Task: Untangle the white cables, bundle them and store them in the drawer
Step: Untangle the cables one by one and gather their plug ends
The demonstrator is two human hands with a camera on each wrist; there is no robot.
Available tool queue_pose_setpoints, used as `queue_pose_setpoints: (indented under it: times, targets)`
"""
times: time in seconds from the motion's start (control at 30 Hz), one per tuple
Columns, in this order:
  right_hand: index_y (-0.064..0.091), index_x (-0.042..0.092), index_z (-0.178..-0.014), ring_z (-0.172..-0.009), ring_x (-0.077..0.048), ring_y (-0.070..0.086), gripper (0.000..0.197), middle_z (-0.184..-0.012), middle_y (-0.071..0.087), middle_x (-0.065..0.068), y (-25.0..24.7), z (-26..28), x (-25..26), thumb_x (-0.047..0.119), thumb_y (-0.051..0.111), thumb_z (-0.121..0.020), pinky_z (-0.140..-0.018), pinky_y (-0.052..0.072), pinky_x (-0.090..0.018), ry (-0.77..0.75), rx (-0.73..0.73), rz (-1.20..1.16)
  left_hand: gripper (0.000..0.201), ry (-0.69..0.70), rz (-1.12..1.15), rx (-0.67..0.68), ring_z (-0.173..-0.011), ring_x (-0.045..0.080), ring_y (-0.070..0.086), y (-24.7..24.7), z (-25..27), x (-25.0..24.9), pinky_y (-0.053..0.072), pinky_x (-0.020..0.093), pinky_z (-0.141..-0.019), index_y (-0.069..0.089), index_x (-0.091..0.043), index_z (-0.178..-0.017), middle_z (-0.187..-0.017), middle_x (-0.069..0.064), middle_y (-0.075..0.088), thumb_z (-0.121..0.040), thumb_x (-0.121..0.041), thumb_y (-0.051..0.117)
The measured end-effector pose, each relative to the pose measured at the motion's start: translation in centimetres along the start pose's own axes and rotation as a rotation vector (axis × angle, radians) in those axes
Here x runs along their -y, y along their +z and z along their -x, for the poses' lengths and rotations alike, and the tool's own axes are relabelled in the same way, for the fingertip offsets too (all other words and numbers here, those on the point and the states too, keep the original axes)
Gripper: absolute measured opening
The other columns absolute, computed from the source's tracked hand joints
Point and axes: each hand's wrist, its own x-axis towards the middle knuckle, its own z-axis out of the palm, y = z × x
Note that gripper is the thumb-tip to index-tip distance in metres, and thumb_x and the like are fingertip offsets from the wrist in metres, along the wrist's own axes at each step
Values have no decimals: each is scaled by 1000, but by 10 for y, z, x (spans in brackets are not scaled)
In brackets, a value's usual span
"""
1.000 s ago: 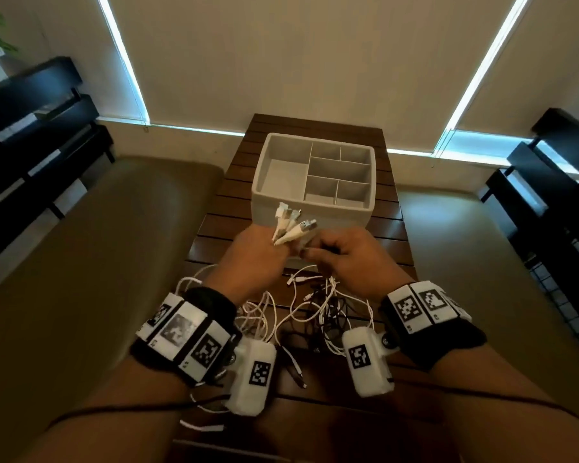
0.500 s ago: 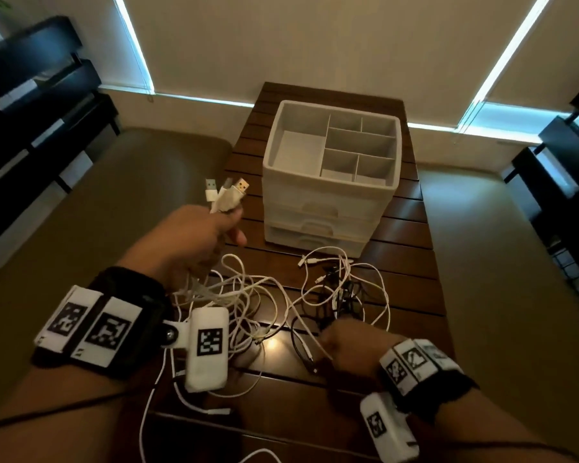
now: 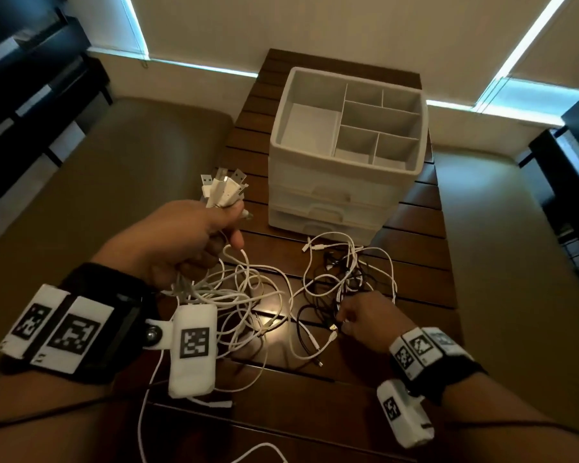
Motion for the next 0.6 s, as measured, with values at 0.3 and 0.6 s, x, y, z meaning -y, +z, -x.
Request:
queue_pose_setpoints:
  times: [0.3,0.6]
  targets:
    - [58,16,-110,-100,-24,63,38,-107,64,-4,50,-25,10,48,55,-89,-78,49,-34,202,-155,72,47,25,-6,13,-36,7,22,13,9,-1,17,13,-34,60,-4,-79,-50,-2,29,-93,-47,49]
    - [63,24,-91,-81,-14,59,12,-82,58,6,-7,-2,23,30,66,-81,-68,42,-23,31,-354,-205,42,229,4,-21,-40,8,24,27,13,-1,17,18,-38,63,-4,-82,-54,-1,30,-95,-42,49]
